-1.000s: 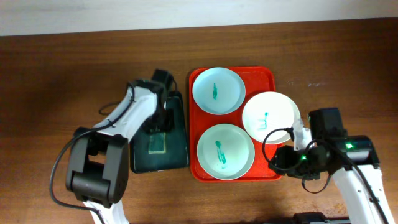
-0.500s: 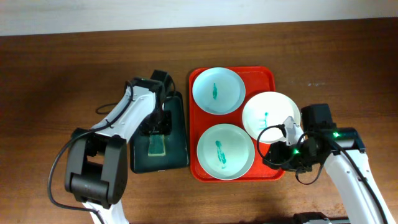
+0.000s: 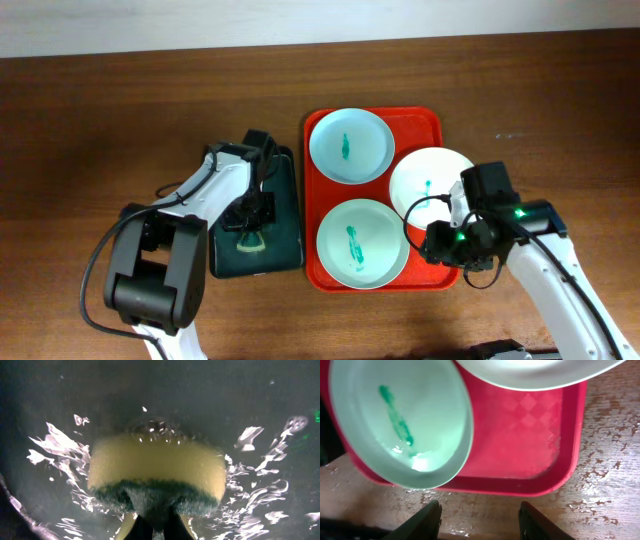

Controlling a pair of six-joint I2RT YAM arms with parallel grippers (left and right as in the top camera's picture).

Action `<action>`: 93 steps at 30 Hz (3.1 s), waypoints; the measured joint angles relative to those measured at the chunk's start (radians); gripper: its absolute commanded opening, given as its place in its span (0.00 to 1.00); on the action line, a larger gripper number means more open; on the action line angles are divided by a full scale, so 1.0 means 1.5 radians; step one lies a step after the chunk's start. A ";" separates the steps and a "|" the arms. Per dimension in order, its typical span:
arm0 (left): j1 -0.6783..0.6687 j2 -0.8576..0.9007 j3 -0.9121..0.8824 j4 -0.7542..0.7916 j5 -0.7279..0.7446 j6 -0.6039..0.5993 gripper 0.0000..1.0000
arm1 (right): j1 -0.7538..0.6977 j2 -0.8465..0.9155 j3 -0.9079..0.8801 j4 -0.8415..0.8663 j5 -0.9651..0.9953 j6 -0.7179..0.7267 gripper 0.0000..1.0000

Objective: Clean dirty plates on tray and stack at the side
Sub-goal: 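Move right gripper to the rim of the lower pale green plate, then scrub the lower pale green plate with the sponge in left gripper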

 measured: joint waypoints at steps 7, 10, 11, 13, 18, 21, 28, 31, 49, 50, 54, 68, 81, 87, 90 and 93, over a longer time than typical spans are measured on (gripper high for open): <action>-0.001 -0.014 0.155 -0.130 0.005 0.000 0.00 | 0.001 0.131 0.000 0.061 -0.005 0.007 0.44; -0.006 -0.045 0.221 -0.151 0.013 0.000 0.00 | 0.001 0.193 0.000 0.106 -0.031 -0.010 0.38; -0.010 -0.060 0.237 -0.153 0.020 0.000 0.00 | 0.001 0.209 0.000 0.123 -0.041 -0.015 0.36; -0.020 -0.077 0.246 -0.155 0.040 0.000 0.00 | 0.001 0.238 0.000 0.151 -0.055 -0.024 0.28; -0.051 -0.080 0.247 -0.143 0.086 0.000 0.00 | 0.001 0.271 0.000 0.210 -0.066 -0.030 0.24; -0.075 -0.080 0.247 -0.120 0.099 0.000 0.00 | 0.001 0.271 -0.002 0.238 -0.068 -0.026 0.23; -0.089 -0.080 0.247 -0.111 0.106 0.000 0.00 | 0.052 0.272 -0.045 0.310 -0.045 0.013 0.04; -0.096 -0.080 0.247 -0.106 0.106 -0.004 0.00 | 0.057 0.271 -0.045 0.315 -0.037 0.049 0.04; -0.269 -0.063 0.001 0.299 0.171 -0.094 0.00 | 0.058 0.270 -0.045 0.311 -0.032 0.153 0.04; -0.270 -0.053 0.001 0.310 0.180 -0.094 0.00 | 0.058 0.270 -0.045 0.310 -0.032 0.153 0.04; -0.271 0.010 0.001 0.318 0.222 -0.096 0.00 | 0.058 0.270 -0.045 0.310 -0.032 0.153 0.04; -0.190 0.058 0.105 0.111 0.107 -0.083 0.00 | 0.059 0.268 -0.045 0.306 -0.030 0.154 0.04; -0.235 0.109 0.131 0.186 0.301 -0.058 0.00 | 0.060 0.266 -0.044 0.295 -0.019 0.164 0.04; -0.274 0.124 0.132 0.105 0.386 -0.038 0.00 | 0.060 0.266 -0.044 0.295 -0.019 0.164 0.04; -0.275 0.124 0.134 0.063 0.364 -0.037 0.00 | 0.060 0.266 -0.044 0.295 -0.020 0.165 0.04; -0.276 0.123 0.140 0.052 0.321 -0.054 0.00 | 0.060 0.266 -0.044 0.297 -0.022 0.165 0.04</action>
